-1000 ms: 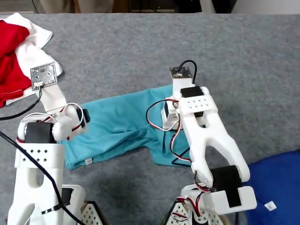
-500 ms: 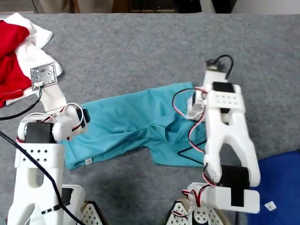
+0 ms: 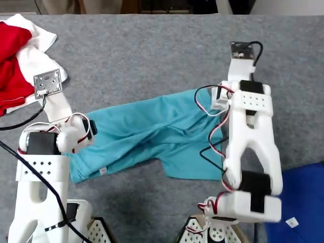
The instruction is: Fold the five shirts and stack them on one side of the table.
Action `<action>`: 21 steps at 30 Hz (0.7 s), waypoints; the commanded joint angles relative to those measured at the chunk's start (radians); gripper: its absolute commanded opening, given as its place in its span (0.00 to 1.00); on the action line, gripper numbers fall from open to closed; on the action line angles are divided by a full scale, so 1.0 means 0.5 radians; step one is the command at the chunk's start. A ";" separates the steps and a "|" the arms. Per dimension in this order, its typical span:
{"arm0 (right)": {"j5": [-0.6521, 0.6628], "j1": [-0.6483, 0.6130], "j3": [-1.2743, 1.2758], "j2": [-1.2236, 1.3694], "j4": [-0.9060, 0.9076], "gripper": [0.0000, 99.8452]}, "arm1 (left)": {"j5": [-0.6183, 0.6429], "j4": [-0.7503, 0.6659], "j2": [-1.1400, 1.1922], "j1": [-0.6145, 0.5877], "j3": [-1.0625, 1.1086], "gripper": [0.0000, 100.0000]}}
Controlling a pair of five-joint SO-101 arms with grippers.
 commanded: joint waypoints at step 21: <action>0.166 -0.014 -0.784 0.219 1.022 0.16 | -0.285 0.307 0.002 -0.025 -0.074 0.15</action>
